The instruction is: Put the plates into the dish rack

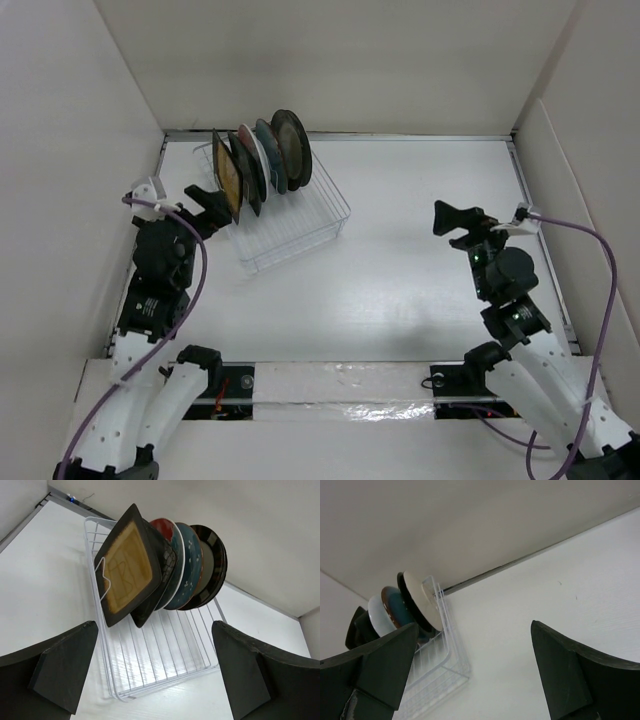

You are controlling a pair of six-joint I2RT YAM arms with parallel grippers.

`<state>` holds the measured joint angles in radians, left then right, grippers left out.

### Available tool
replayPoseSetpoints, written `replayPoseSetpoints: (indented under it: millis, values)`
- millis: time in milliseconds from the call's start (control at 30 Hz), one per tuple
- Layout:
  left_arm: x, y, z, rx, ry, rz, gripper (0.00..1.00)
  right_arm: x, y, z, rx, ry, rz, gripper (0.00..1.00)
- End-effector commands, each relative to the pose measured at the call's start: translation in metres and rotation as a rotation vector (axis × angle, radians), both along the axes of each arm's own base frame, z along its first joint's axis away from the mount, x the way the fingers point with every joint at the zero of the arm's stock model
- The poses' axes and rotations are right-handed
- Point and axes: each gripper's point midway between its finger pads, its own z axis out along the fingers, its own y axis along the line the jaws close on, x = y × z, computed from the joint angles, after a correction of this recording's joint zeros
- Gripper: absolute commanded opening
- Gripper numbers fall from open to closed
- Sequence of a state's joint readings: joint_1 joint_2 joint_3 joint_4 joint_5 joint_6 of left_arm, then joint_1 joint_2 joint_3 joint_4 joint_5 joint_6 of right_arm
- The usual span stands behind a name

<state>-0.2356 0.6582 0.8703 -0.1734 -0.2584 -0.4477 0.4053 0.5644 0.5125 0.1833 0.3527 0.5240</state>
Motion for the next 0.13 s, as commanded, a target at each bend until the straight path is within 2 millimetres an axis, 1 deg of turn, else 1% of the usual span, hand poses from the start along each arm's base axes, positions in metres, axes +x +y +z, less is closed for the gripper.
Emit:
replayPoseSetpoints:
  millis: [0,67,100]
  values:
    - [-0.0126,0.0006,0.0039,-0.013,-0.044,-0.012,0.97,0.0052,-0.0041,-0.0029,0.001,0.029,-0.03,1.0]
    - [-0.0155,-0.0005,0.0067,-0.014,-0.066,-0.023,0.97,0.0057,-0.0033,-0.0052,-0.017,0.051,-0.026,1.0]
    - [-0.0157,-0.0008,0.0097,-0.019,-0.074,-0.024,0.98,0.006,-0.0029,-0.002,-0.017,0.05,-0.025,1.0]
